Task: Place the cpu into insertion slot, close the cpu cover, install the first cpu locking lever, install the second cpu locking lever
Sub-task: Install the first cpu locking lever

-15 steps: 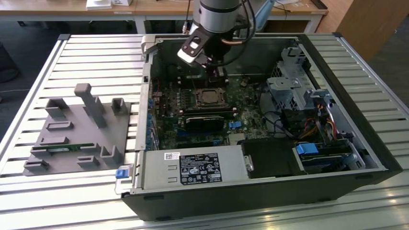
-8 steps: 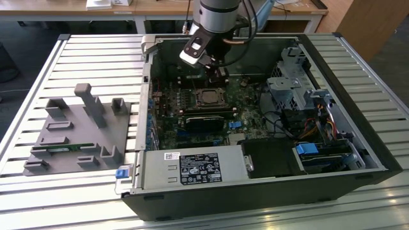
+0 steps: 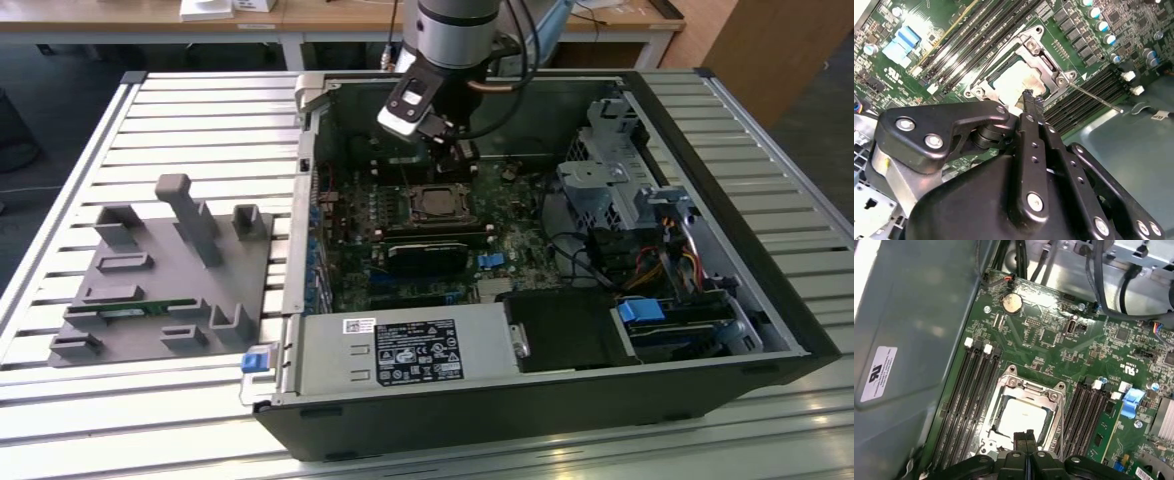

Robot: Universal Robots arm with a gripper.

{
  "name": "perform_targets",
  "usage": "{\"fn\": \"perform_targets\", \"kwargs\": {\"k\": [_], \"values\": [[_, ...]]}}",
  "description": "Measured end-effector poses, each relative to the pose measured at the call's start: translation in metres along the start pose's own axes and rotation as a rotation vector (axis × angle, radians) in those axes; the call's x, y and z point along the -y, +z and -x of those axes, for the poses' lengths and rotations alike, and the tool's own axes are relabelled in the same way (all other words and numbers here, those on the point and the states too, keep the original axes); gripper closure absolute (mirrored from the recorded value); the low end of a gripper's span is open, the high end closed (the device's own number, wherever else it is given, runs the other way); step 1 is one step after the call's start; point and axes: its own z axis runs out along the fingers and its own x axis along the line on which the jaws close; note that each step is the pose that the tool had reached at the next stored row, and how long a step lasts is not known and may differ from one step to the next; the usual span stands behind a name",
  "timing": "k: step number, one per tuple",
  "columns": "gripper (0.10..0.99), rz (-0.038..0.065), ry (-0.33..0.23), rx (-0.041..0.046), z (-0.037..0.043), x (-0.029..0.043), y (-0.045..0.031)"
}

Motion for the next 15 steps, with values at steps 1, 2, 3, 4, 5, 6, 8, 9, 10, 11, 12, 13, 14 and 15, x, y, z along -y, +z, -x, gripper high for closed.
{"fn": "perform_targets", "kwargs": {"k": [1, 2, 3, 4, 5, 6, 8, 9, 10, 11, 12, 13, 14, 15], "values": [[0.980, 0.000, -0.013, 0.0000, 0.0000, 0.0000, 0.0000], [0.980, 0.000, -0.028, 0.0000, 0.0000, 0.0000, 0.0000], [0.980, -0.001, -0.044, -0.0001, 0.0000, 0.0000, 0.0000], [0.980, -0.001, -0.059, 0.0000, 0.0000, 0.0000, 0.0000], [0.980, -0.001, -0.074, 0.0000, 0.0000, 0.0000, 0.0000], [0.980, -0.002, -0.089, 0.0000, 0.0000, 0.0000, 0.0000], [0.980, -0.002, -0.117, 0.0000, 0.0000, 0.0000, 0.0000], [0.980, -0.002, -0.131, 0.0000, 0.0000, 0.0000, 0.0000], [0.980, -0.003, -0.143, 0.0000, 0.0000, 0.0000, 0.0000], [0.980, -0.003, -0.155, 0.0000, 0.0000, 0.0000, 0.0000], [0.980, -0.003, -0.166, 0.0000, 0.0000, 0.0000, 0.0000], [0.980, -0.003, -0.177, 0.0000, 0.0000, 0.0000, 0.0000], [0.980, -0.003, -0.188, 0.0000, 0.0000, 0.0000, 0.0000], [0.980, -0.004, -0.197, 0.0000, 0.0000, 0.0000, 0.0000]]}}
